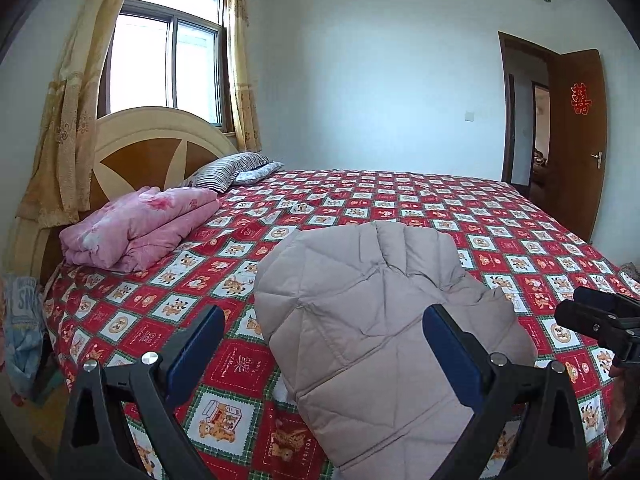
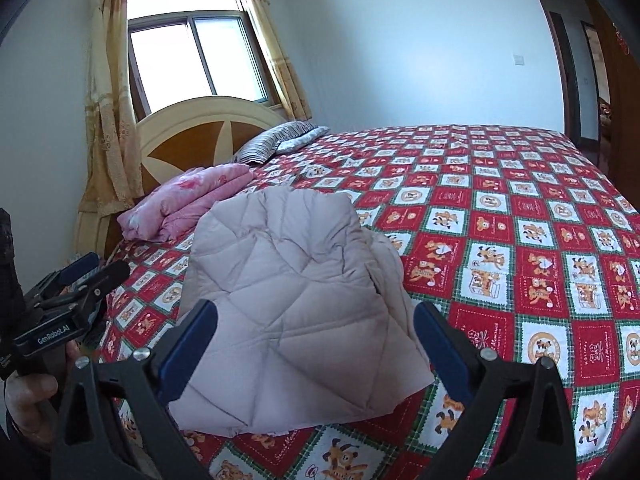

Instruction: Fold large clothes

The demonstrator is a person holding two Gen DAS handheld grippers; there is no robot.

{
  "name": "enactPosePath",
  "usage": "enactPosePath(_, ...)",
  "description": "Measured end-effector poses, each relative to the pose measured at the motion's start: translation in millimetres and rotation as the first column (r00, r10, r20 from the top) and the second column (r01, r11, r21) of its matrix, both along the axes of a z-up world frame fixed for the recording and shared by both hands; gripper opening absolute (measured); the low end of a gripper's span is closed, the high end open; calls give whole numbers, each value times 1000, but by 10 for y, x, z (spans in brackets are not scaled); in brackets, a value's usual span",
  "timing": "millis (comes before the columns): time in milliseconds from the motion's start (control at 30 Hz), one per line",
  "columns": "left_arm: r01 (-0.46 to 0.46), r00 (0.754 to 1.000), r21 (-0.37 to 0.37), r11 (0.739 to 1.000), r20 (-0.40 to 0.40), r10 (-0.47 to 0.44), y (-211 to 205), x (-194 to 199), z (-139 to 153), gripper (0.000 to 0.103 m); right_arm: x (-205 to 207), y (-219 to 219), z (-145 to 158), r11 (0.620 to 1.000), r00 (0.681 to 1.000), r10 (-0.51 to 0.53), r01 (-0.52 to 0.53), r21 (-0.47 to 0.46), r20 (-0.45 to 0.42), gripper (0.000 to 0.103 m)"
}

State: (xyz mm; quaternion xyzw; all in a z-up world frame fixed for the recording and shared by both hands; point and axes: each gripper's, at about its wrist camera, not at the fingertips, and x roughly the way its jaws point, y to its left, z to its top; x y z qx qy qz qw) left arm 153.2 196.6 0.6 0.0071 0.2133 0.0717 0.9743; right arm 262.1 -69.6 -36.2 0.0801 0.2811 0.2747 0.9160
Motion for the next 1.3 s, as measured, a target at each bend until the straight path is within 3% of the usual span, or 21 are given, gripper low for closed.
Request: enactPosePath(1300, 0, 1000, 12, 1000, -12, 0, -7, 31, -62, 100, -31, -82, -62, 1000, 1000, -12, 12, 1, -22, 101)
